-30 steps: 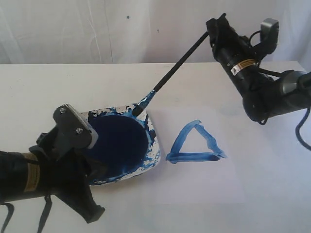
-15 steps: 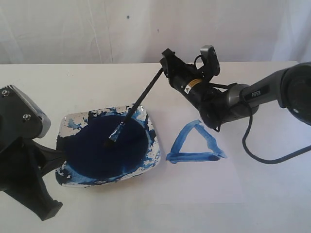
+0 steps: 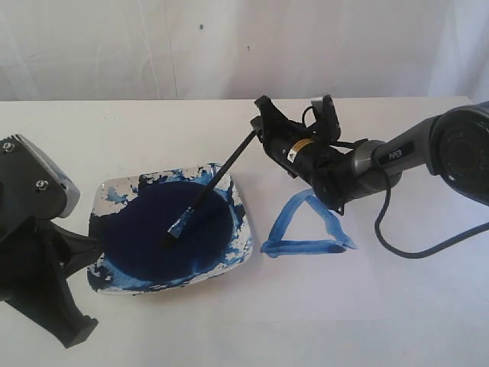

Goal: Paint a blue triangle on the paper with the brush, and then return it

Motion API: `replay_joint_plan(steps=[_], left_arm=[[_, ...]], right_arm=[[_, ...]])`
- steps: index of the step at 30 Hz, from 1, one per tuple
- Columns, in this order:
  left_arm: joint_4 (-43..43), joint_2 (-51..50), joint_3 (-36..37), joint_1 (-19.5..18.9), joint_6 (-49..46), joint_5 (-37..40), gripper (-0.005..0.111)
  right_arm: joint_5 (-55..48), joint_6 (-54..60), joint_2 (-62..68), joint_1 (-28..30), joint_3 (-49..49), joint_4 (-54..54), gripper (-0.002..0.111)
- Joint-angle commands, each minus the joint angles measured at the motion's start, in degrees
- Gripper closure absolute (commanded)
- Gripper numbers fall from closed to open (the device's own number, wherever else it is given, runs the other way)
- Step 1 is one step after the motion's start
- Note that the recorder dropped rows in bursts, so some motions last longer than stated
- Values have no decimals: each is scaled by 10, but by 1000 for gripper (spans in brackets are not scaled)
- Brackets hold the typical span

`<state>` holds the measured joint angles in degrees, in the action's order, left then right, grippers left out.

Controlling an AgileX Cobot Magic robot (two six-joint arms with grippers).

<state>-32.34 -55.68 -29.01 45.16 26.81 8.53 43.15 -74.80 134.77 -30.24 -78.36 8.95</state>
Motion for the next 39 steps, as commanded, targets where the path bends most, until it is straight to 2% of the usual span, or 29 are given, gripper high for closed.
replay_joint_plan(steps=[1, 6, 11, 13, 24, 29, 33, 39], left_arm=[[5, 4, 4, 1, -1, 6, 107], [5, 4, 4, 1, -1, 6, 107], [5, 4, 4, 1, -1, 6, 107], [5, 4, 4, 1, -1, 6, 107], [5, 4, 4, 1, 0, 6, 107], [5, 4, 4, 1, 0, 5, 107], [5, 4, 4, 1, 0, 5, 107], [6, 4, 4, 1, 3, -2, 107]], right_arm=[[-10, 7, -1, -3, -11, 44, 108], [-55, 7, 0, -14, -11, 36, 108], [-56, 17, 0, -14, -11, 36, 107], [-57, 17, 0, -14, -11, 36, 102], [-57, 16, 0, -14, -11, 39, 58], [-53, 16, -8, -14, -11, 79, 46], [-66, 16, -24, -12, -8, 138, 44], [-222, 42, -97, -7, 23, 215, 45]])
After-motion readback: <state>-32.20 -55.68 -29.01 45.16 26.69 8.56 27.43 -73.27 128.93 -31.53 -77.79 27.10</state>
